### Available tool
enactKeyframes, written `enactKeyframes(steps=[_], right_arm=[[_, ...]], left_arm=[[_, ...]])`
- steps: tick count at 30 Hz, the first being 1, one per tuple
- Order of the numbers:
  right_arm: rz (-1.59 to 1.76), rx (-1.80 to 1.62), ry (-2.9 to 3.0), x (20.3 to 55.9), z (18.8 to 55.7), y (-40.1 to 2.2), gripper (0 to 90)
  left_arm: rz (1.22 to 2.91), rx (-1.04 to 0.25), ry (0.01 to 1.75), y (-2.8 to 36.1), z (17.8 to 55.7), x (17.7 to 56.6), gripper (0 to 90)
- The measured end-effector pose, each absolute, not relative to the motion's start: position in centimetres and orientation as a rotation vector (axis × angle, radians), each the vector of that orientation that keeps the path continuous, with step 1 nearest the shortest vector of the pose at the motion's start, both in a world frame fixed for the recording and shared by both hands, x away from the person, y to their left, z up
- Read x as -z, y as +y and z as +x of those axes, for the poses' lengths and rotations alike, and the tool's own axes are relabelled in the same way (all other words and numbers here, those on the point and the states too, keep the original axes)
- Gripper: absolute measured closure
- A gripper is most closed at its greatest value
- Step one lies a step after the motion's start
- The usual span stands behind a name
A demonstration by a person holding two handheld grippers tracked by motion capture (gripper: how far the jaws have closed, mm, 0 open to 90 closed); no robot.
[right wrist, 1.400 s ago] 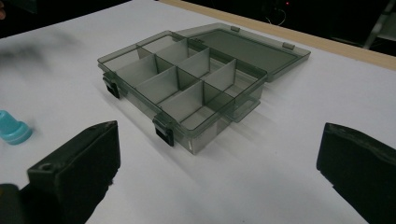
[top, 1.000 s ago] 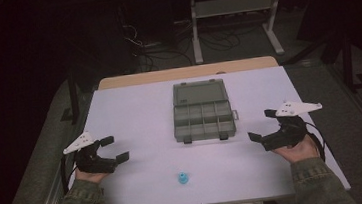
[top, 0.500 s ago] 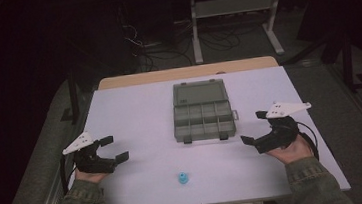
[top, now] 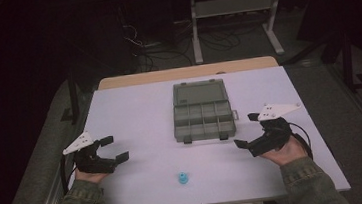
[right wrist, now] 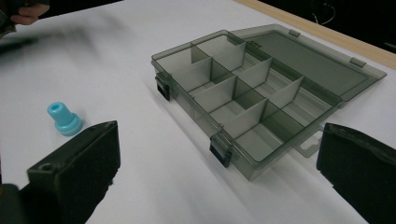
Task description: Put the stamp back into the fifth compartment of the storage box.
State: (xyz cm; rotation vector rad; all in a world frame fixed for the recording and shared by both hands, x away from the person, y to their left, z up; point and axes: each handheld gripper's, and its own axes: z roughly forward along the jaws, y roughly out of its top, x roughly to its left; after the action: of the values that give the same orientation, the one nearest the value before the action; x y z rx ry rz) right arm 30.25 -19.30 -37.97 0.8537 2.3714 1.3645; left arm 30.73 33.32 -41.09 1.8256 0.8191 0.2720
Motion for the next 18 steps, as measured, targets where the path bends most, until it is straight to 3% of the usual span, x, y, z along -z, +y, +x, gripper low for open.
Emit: enactKeyframes(steps=[18], right_arm=[[0.783, -1.354, 2.442, 38.3, 30.3, -16.8, 0.0]], left_arm=[[1.829, -0.273, 0.818, 33.3, 30.7, 41.1, 0.0]])
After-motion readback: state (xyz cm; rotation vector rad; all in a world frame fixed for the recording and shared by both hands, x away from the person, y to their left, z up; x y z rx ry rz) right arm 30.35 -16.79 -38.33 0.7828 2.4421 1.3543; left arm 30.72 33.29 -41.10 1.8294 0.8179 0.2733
